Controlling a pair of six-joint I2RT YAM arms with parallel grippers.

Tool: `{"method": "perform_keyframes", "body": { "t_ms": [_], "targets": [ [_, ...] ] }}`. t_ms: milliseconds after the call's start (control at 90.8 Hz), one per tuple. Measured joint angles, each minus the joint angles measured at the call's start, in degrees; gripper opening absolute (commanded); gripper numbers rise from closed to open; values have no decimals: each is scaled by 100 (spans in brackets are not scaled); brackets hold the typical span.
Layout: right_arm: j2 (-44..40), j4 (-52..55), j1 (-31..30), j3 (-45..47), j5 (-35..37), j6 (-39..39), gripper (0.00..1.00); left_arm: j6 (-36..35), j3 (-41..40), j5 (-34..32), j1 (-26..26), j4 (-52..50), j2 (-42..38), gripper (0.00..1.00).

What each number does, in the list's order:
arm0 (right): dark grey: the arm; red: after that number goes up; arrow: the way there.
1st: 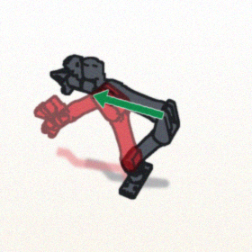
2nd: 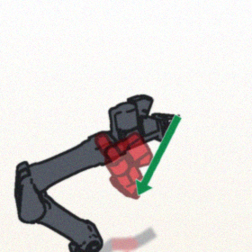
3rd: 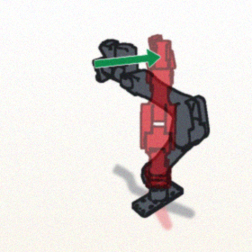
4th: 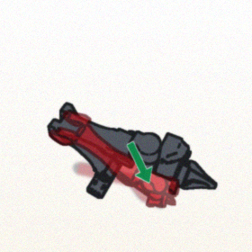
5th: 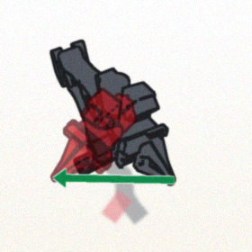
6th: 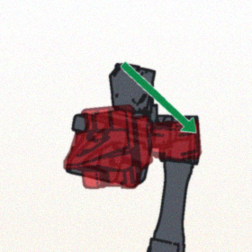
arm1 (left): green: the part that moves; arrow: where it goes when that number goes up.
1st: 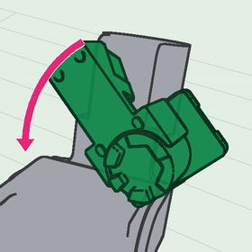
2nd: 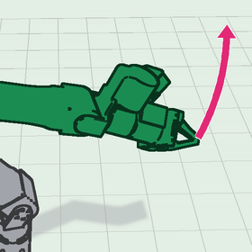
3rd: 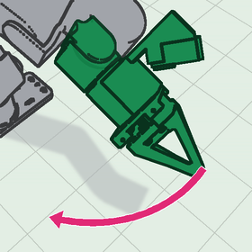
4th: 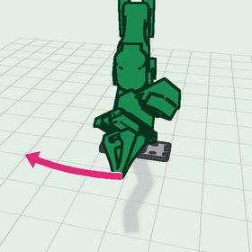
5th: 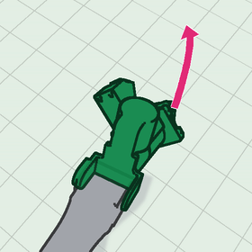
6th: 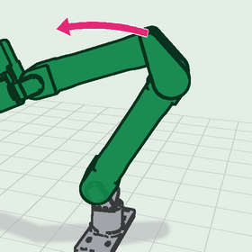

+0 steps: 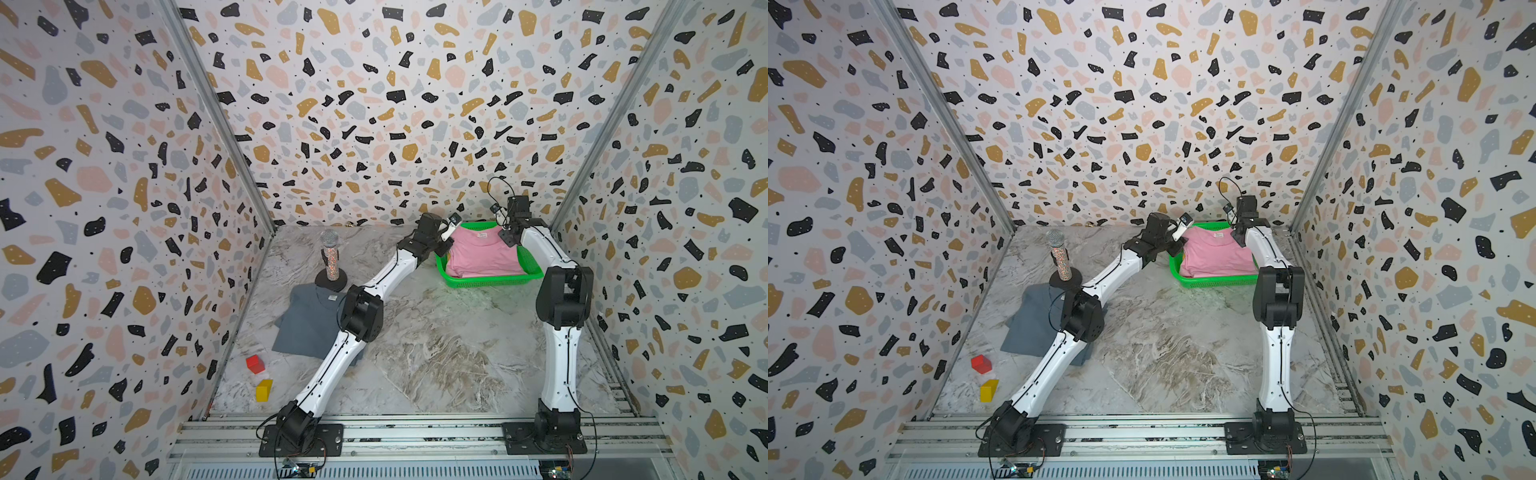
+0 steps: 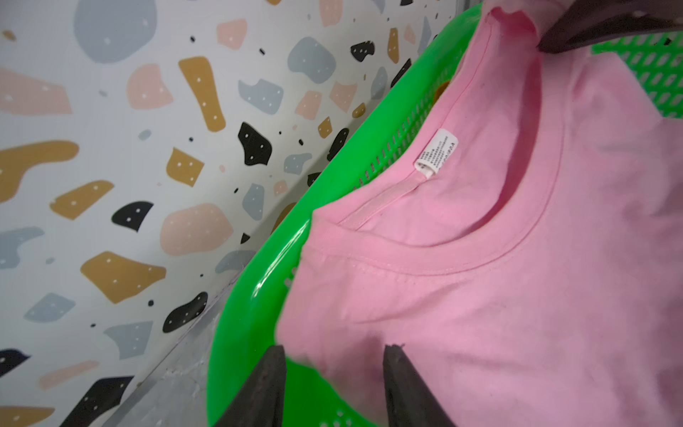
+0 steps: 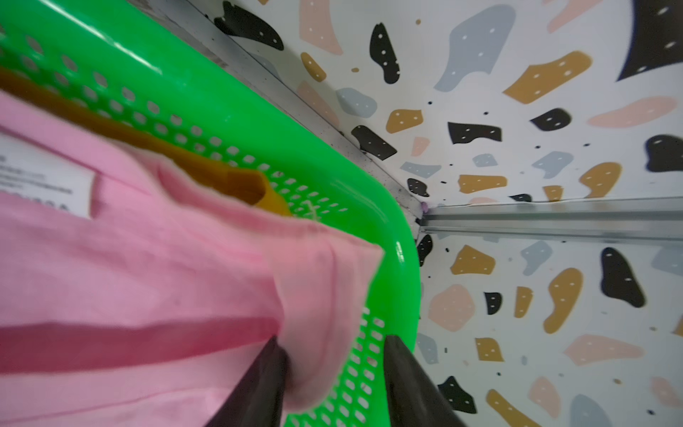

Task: Put the folded t-shirts into the basket
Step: Place the T-shirt in the bin.

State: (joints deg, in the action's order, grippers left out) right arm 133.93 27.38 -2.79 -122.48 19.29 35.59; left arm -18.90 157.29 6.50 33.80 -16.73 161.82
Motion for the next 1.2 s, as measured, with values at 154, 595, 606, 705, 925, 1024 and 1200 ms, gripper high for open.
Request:
{"method": "perform_keyframes", "body": {
  "t_ms": [154,595,606,705,925,1024,1200],
  "targets": [
    [-4,59,15,-149,68,37,61,-107,-203,-216,-28,-129,-197,63],
    [-400,826,17,-142,-173,-72,71,-149,-2376,-535,-37,-767,-2463,73],
    [-417,833,17,-140,-179,-70,71,-151,-2448,-540,-37,-765,-2524,73],
    [-511,859,17,-140,-223,-109,71,-153,-2966,-560,-37,-765,-2986,74],
    [-509,883,17,-140,-323,-170,70,-149,-3698,-560,-37,-798,-3462,75],
    [-389,894,17,-251,-321,-168,70,-151,-3985,-557,-37,-894,-3589,76],
    [203,892,17,-730,-315,-85,68,-221,-4706,-560,-37,-997,-4013,76]
  ]
}}
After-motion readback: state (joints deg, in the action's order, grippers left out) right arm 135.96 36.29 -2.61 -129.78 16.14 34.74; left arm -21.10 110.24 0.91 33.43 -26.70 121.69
